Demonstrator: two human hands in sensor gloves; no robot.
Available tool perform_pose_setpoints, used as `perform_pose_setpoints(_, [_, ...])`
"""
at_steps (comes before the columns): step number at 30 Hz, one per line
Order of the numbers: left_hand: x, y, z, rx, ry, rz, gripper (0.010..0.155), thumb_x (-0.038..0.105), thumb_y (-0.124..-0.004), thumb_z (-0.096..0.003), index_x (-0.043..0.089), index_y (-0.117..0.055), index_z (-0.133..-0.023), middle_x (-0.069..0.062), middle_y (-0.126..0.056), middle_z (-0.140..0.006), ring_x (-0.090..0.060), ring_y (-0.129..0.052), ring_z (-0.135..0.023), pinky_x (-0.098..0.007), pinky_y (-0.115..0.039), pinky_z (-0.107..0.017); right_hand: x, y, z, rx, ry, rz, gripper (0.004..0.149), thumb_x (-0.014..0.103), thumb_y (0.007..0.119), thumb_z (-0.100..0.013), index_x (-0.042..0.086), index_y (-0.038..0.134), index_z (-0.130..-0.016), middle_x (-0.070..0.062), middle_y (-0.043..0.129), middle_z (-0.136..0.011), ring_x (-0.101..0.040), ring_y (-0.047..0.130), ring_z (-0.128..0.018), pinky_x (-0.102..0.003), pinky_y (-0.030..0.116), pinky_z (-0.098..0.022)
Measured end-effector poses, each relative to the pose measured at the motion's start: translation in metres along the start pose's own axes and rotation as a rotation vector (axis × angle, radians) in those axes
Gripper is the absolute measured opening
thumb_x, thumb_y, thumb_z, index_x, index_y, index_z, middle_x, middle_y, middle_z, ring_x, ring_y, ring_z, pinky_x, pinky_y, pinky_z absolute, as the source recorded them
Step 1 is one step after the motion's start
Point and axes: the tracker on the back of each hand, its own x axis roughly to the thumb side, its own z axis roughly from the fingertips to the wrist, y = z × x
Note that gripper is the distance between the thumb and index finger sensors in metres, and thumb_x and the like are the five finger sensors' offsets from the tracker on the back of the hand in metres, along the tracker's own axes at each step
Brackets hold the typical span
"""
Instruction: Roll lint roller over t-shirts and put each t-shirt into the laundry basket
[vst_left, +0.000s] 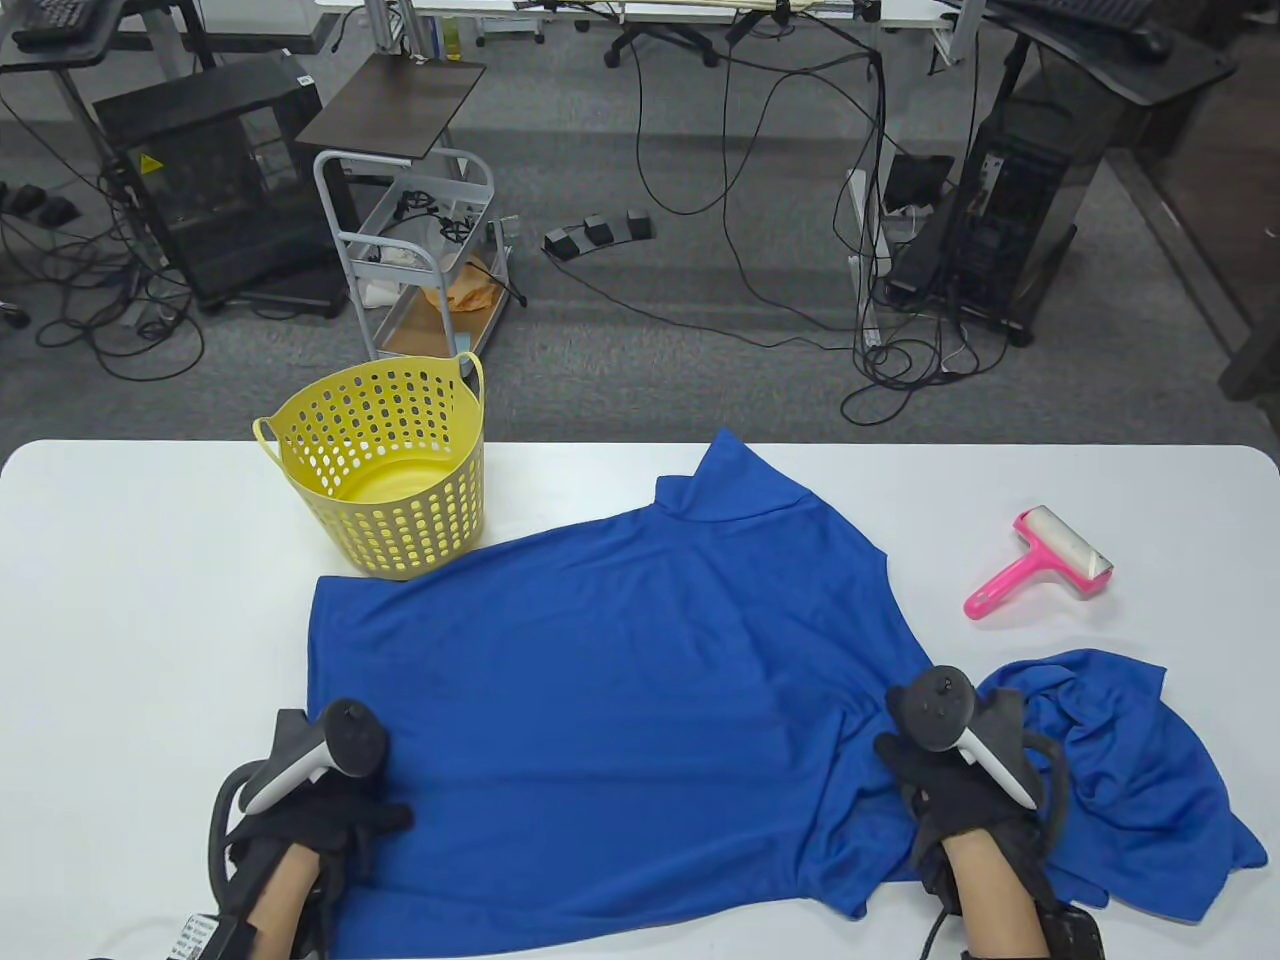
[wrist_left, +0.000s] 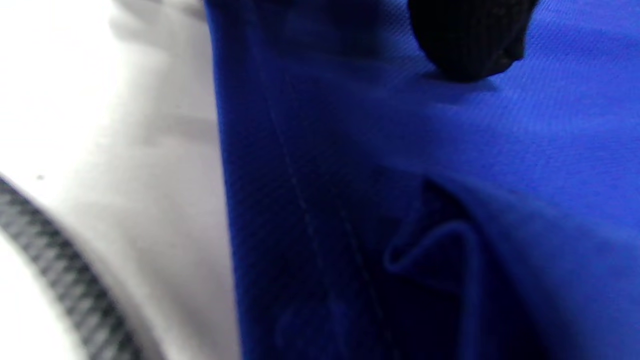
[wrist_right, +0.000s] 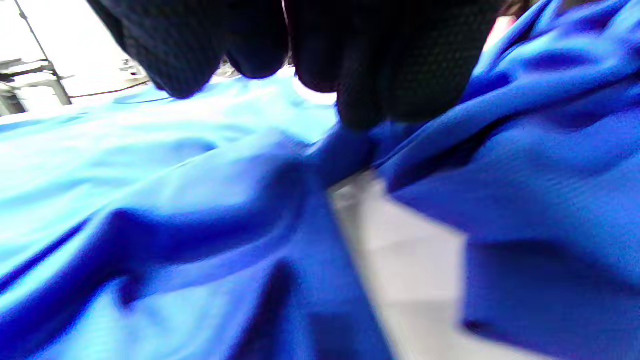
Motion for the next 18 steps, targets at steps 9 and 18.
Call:
perform_pose_setpoints(9, [-0.007,-0.005,-0.001,-0.014,0.004,0.038,0.089,0.062,-0.064,-0.0465,0.037,-0.006,-0.108,0.0,0.001,-0.114,-0.039,-0.001,-0.109,-0.065,-0.021,-0.077,0.013,0.037,0.01,0.197,0.192,0.177,0.065,0.058,0.078,-0.041,0.027,0.063,-0.096,-0.004,0.081,-0.088,-0.021,0.095,-0.063,-0.029,0.087,-0.043])
perform_pose_setpoints(18, [-0.013,-0.003,-0.004,-0.046,0.036,0.058,0.09,0.064,-0.064,-0.0454,0.042,-0.002,-0.106,0.005,0.006,-0.113,-0.036,0.003,-0.109,-0.066,-0.019,-0.077,-0.015,0.014,0.028,0.239,0.209,0.146,0.035,0.042,0.081,-0.046,0.027,0.079,-0.079,-0.002,0.078,-0.099,-0.024,0.093,-0.077,-0.035,0.087,-0.051])
